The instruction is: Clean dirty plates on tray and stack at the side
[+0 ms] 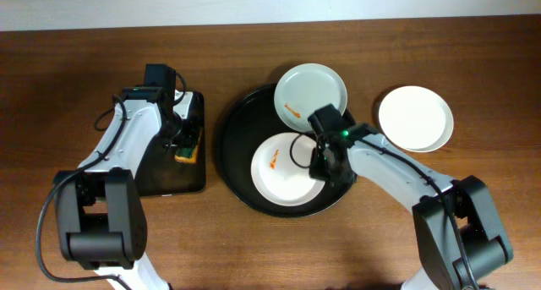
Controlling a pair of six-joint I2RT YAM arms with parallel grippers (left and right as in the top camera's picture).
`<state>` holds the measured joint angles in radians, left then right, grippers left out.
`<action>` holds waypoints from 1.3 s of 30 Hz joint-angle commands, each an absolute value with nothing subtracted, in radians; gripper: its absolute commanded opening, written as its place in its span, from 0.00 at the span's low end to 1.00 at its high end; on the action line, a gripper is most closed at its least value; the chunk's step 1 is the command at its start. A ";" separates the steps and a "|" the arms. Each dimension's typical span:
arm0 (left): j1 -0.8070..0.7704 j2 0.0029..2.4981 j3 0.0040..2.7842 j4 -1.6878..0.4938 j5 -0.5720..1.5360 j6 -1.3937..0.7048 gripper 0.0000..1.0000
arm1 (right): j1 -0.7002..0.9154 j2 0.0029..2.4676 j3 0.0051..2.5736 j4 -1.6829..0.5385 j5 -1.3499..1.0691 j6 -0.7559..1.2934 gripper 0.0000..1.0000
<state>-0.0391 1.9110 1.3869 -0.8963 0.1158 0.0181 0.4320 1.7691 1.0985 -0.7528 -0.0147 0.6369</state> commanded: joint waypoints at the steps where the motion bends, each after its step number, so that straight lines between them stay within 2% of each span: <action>1: -0.041 1.890 1.382 -0.897 0.127 0.012 0.33 | 0.437 1.772 1.274 -0.813 0.122 0.492 0.04; 3: -0.041 1.890 1.382 -0.897 0.137 0.012 0.30 | 0.439 1.772 1.339 -0.825 0.121 0.414 0.04; 5: -0.041 1.890 1.382 -0.905 0.146 0.011 0.09 | 0.439 1.772 1.349 -0.836 0.113 0.408 0.04; 7: -0.041 1.890 1.382 -0.913 0.146 0.011 0.05 | 0.439 1.772 1.345 -0.868 0.118 0.407 0.04; 8: -0.041 1.890 1.382 -0.913 0.135 0.011 0.11 | 0.439 1.772 1.345 -0.878 0.117 0.407 0.04; 9: -0.041 1.890 1.382 -0.907 0.098 0.011 0.28 | 0.439 1.772 1.345 -0.887 0.117 0.407 0.04; 11: -0.041 1.890 1.374 -0.889 0.062 0.010 0.41 | 0.439 1.772 1.345 -0.888 0.117 0.407 0.04; 13: -0.041 1.900 1.365 -0.858 0.062 0.010 0.48 | 0.439 1.772 1.345 -0.888 0.117 0.407 0.04; 23: -0.041 1.901 1.171 -0.631 0.062 0.011 0.49 | 0.439 1.772 1.345 -0.887 0.117 0.407 0.04; 24: -0.041 1.901 1.159 -0.612 0.054 0.011 0.38 | 0.439 1.772 1.345 -0.887 0.117 0.407 0.04; 25: -0.041 1.901 1.161 -0.609 0.052 0.011 0.11 | 0.439 1.772 1.345 -0.887 0.117 0.407 0.04; 27: -0.041 1.878 1.193 -0.628 0.051 0.011 0.01 | 0.439 1.772 1.345 -0.881 0.117 0.398 0.04; 33: -0.041 1.662 1.282 -0.752 0.051 0.011 0.01 | 0.439 1.772 1.347 -0.884 0.117 0.395 0.04; 37: -0.041 1.644 1.280 -0.792 0.053 0.011 0.01 | 0.439 1.772 1.347 -0.886 0.117 0.368 0.04; 39: -0.041 1.644 1.280 -0.801 0.124 0.011 0.01 | 0.439 1.772 1.345 -0.889 0.118 0.243 0.04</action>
<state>-0.0391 1.6421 1.2724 -0.7937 0.0528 0.0071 0.4332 1.7721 1.3350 -0.8860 0.1059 0.3660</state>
